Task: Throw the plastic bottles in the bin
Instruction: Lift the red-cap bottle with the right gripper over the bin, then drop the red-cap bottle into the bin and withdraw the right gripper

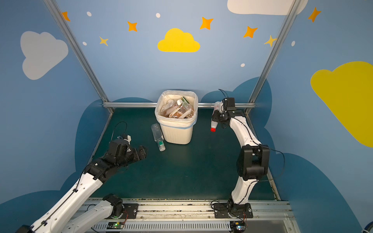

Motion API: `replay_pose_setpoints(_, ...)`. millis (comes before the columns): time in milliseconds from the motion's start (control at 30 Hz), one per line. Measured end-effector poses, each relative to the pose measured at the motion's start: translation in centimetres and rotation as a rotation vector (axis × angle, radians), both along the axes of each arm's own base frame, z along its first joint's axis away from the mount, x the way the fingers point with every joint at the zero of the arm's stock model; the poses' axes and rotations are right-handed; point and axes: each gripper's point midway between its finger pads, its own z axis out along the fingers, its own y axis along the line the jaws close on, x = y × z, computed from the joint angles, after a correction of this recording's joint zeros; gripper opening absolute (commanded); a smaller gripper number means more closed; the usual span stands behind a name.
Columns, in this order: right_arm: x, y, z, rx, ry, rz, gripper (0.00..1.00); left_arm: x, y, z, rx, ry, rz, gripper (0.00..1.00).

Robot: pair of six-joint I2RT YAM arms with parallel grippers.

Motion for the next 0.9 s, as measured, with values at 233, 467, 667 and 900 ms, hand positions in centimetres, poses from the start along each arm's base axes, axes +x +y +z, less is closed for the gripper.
replay_pose_setpoints(233,-6.9,1.3,14.4,0.035,-0.365,0.072,0.49,1.0,-0.3,2.7,0.016,-0.024,-0.010,1.00)
replay_pose_setpoints(467,-12.1,10.2,27.2,0.182,-0.698,0.370,0.53,3.0,-0.8,5.0,0.054,-0.038,-0.020,1.00)
replay_pose_setpoints(667,-8.8,20.6,31.4,0.304,-0.782,0.587,0.61,4.5,-1.3,5.0,0.088,-0.009,-0.036,1.00)
replay_pose_setpoints(900,-0.4,27.2,20.8,0.349,-0.549,0.587,0.79,5.5,-0.3,5.4,0.130,0.013,-0.027,1.00)
